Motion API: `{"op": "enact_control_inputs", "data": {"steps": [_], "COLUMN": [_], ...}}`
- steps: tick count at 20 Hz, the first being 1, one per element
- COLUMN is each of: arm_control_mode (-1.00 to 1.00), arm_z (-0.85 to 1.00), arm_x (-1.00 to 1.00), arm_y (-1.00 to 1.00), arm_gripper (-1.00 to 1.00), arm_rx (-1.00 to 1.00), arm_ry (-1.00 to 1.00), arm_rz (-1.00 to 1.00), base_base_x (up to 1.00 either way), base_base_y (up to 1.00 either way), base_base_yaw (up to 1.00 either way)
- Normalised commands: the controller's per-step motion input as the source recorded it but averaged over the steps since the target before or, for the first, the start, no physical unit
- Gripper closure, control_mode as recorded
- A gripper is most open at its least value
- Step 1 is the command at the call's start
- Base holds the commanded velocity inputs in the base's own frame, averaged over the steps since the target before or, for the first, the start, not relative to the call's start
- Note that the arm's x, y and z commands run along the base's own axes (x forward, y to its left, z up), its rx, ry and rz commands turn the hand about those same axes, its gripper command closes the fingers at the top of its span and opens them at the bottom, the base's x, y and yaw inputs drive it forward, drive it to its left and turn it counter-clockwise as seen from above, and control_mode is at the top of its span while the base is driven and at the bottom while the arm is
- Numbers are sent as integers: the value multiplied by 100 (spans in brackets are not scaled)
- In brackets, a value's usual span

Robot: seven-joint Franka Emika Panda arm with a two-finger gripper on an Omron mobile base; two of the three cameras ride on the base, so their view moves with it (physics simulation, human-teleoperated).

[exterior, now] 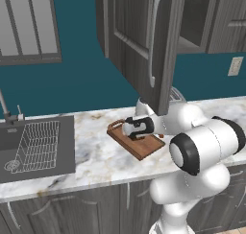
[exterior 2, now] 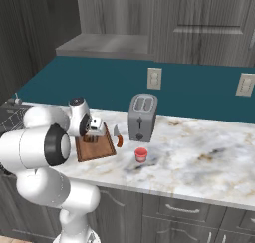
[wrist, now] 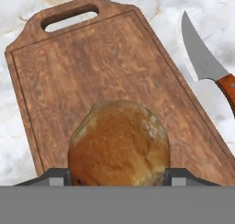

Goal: Pick the bread, place it on the cutting board, pick the jam, place it on the counter, and close the cabinet.

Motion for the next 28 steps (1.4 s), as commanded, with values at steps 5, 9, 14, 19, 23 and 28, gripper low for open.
{"op": "enact_control_inputs", "data": {"steps": [5,9,14,19,23,28], "arm_control_mode": [-100,-100,-100,-100,-100,-100], "arm_z": [-8,0,0,0,0,3], "arm_x": [7,0,0,0,0,-7], "arm_y": [2,0,0,0,0,0], "arm_gripper": [100,-100,-100,-100,-100,-100], "arm_rx": [0,0,0,0,0,0], "arm_ry": [2,0,0,0,0,-2], "arm_rz": [0,0,0,0,0,0], "base_base_x": [0,0,0,0,0,0], "base_base_y": [0,0,0,0,0,0], "base_base_yaw": [0,0,0,0,0,0]}}
